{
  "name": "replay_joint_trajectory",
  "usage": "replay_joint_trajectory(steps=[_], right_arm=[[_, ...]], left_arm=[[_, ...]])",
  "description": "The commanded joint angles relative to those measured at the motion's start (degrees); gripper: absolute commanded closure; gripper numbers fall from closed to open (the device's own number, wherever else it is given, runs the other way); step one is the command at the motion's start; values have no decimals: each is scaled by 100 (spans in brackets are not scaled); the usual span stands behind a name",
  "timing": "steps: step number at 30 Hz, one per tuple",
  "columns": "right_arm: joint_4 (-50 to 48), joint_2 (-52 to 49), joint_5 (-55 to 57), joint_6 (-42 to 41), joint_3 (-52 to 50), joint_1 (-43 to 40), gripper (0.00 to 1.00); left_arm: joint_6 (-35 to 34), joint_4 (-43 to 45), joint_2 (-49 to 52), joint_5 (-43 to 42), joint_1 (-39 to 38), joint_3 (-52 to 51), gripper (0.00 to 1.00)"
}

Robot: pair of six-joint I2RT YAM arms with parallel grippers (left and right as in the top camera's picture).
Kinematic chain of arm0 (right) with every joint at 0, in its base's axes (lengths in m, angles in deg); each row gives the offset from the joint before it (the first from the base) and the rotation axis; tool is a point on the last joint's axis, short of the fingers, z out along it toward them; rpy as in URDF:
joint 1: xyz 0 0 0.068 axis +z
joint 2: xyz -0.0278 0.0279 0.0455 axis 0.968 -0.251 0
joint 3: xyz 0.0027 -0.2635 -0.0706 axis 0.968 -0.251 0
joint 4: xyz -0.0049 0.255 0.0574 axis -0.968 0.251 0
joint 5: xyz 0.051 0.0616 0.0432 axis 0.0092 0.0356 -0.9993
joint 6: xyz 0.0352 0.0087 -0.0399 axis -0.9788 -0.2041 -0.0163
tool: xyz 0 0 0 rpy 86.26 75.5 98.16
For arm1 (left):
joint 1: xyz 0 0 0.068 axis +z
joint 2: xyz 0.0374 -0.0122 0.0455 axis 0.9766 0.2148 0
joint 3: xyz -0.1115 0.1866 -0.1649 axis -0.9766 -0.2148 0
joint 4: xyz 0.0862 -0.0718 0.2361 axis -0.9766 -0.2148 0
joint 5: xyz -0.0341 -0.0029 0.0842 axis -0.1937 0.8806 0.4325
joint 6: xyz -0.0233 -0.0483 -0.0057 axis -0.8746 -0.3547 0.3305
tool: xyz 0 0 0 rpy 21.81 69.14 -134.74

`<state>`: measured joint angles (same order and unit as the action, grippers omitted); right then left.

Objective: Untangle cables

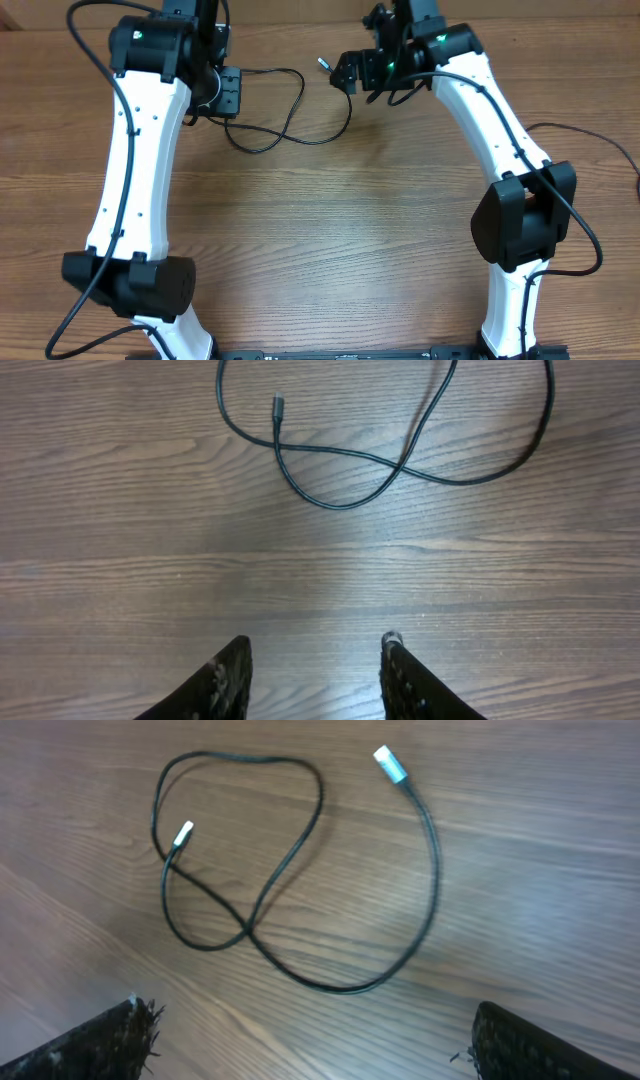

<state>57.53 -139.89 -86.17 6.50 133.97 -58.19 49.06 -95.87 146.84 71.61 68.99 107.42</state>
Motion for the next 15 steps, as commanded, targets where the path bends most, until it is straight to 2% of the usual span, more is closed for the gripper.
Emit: replay_joint_trajectory(steps=[1, 8, 15], right_arm=[[-188, -138, -2, -538, -133, 59, 0], [-748, -710, 203, -1458, -138, 450, 0], [-1329, -1019, 925, -2026, -138, 949, 1]], left_arm=[[-111, -44, -330, -61, 33, -31, 56], [-557, -35, -723, -315, 28, -22, 52], [-557, -26, -1169, -459, 28, -20, 43]])
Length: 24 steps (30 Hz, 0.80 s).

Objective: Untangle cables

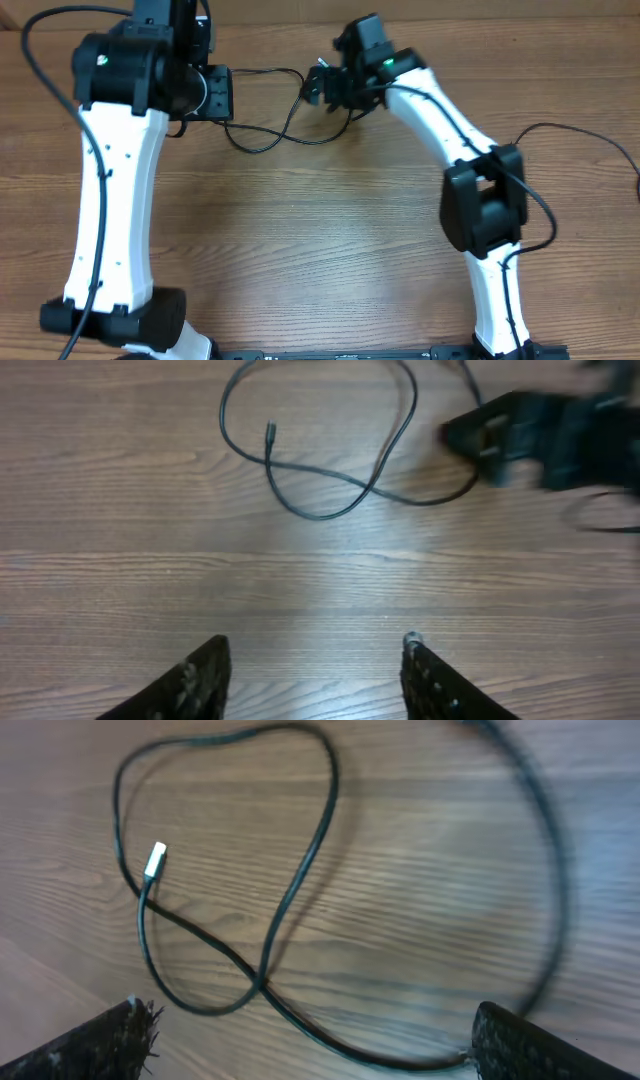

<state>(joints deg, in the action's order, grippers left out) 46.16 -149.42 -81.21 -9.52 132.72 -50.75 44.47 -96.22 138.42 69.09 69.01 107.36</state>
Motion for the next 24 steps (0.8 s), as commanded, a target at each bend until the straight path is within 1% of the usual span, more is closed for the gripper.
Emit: replay_joint_trajectory(steps=[1, 4, 7, 8, 11, 12, 14, 17, 24], right_arm=[[-236, -90, 487, -496, -13, 243, 1], [-446, -262, 553, -632, -13, 367, 3], [-551, -380, 557, -664, -13, 407, 14], [-592, -455, 555, -667, -13, 407, 19], [-693, -614, 555, -688, -13, 407, 20], [-789, -737, 562, -835, -13, 407, 20], [-911, -796, 564, -859, -13, 407, 25], [-1145, -820, 575, -964, -13, 407, 42], [-1423, -822, 568, -1093, -13, 422, 42]], left_arm=[[-98, 11, -372, -273, 26, -13, 42], [-96, 2, -479, -345, 26, -13, 41], [-94, -35, -542, -363, 26, -13, 40], [-94, -50, -562, -376, 26, -13, 40], [-76, -81, -597, -509, 26, -13, 40], [-48, -81, -616, -616, 26, -13, 40], [-50, -76, -625, -667, 26, -13, 40], [-48, -79, -625, -669, -11, -13, 39], [-42, -33, -625, -758, -20, -13, 39]])
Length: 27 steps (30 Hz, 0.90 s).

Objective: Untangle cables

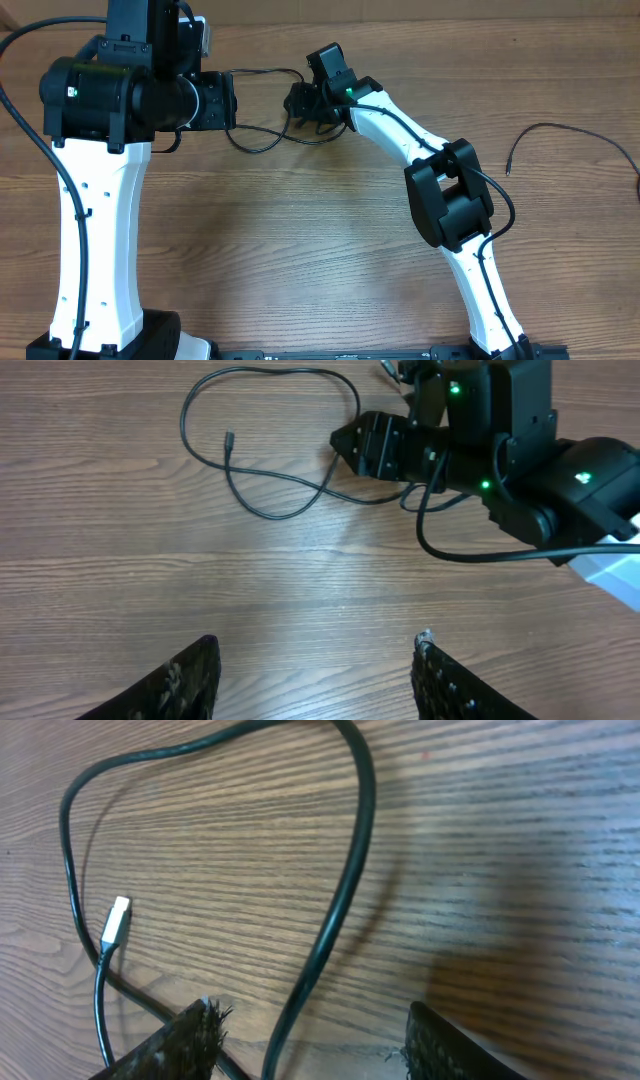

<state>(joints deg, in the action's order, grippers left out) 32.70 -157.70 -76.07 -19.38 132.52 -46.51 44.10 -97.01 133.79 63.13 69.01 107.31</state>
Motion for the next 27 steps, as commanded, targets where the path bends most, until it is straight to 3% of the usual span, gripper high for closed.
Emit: replay_joint_trajectory(steps=[1, 6, 13, 16, 18, 19, 26, 27], right_arm=[[-103, 7, 57, -107, 7, -2, 42], [-205, 2, 57, -107, 7, 39, 49], [-728, -61, 83, -129, 7, 258, 50], [-782, -197, 81, -256, 7, 321, 66], [-778, -293, 31, -369, 7, 348, 90], [-785, -337, -26, -385, 7, 352, 96], [-844, -354, -155, -354, 271, 247, 96], [-846, -354, -214, -352, 326, 201, 83]], left_arm=[[33, 66, -162, -234, -31, -9, 39], [31, 173, -162, -411, -63, -9, 38], [31, 225, -162, -505, -326, -9, 38], [31, 225, -162, -505, -393, -9, 38], [31, 225, -162, -498, -422, -9, 37], [31, 223, -162, -498, -422, -9, 37], [107, 195, -162, -474, -420, -9, 37], [142, 195, -162, -474, -420, -9, 37]])
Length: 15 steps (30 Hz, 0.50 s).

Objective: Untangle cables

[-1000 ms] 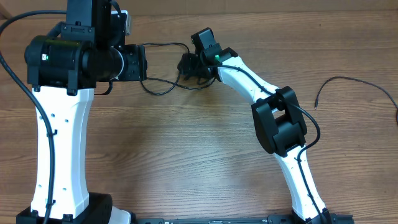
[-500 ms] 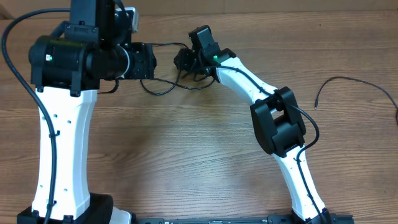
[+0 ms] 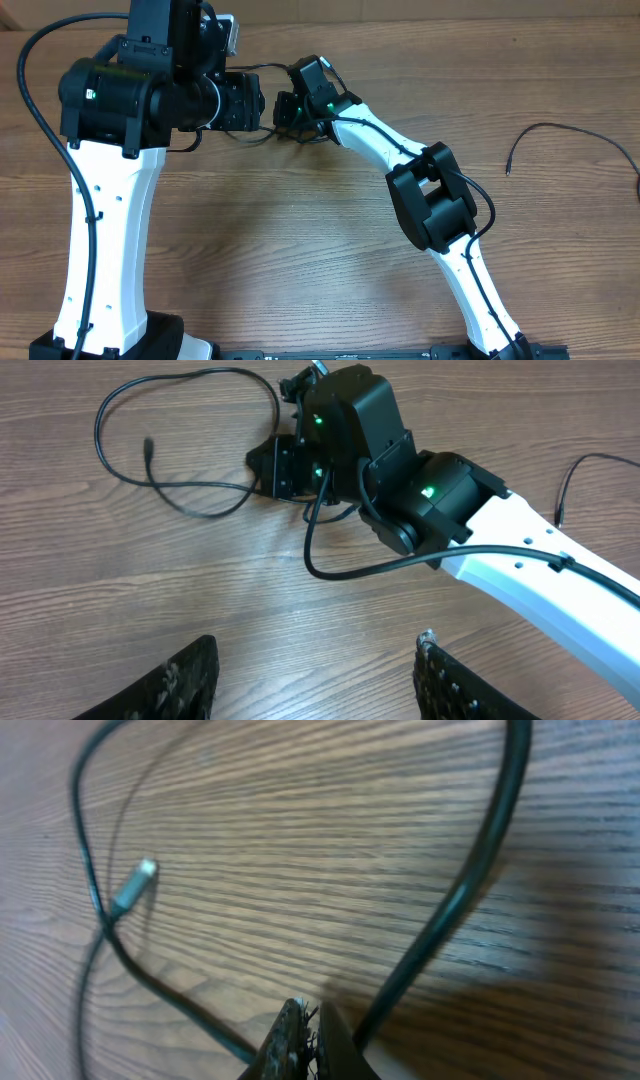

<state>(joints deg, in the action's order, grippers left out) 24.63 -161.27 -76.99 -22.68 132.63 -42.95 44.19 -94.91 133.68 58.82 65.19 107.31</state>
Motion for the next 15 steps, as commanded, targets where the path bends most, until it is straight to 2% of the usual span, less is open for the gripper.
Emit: replay_joint_trajectory(steps=[1, 2, 3, 6, 8, 10, 13, 15], right_arm=[[-37, 2, -210, -4, 358, -210, 49], [-37, 2, -317, -7, 385, -271, 26], [-35, 2, -452, -2, 402, -330, 20], [-57, 2, -944, 293, 402, -470, 11], [-39, 2, -1174, 562, 402, -511, 9], [61, 13, -1161, 577, 422, -518, 9], [334, 13, -890, 710, 529, -522, 1], [632, 13, -625, 979, 658, -527, 0]], left_arm=[[149, -13, -151, -35, -37, -9, 37], [151, -13, -151, -26, -37, -9, 37], [175, -13, -151, -22, -37, -9, 37], [175, 17, -151, -15, -37, -9, 37], [173, 83, -151, 22, -37, -9, 36], [173, 125, -151, 20, -37, -9, 35], [173, 122, -151, 22, -37, -9, 35], [173, 114, -151, 79, -37, -9, 35]])
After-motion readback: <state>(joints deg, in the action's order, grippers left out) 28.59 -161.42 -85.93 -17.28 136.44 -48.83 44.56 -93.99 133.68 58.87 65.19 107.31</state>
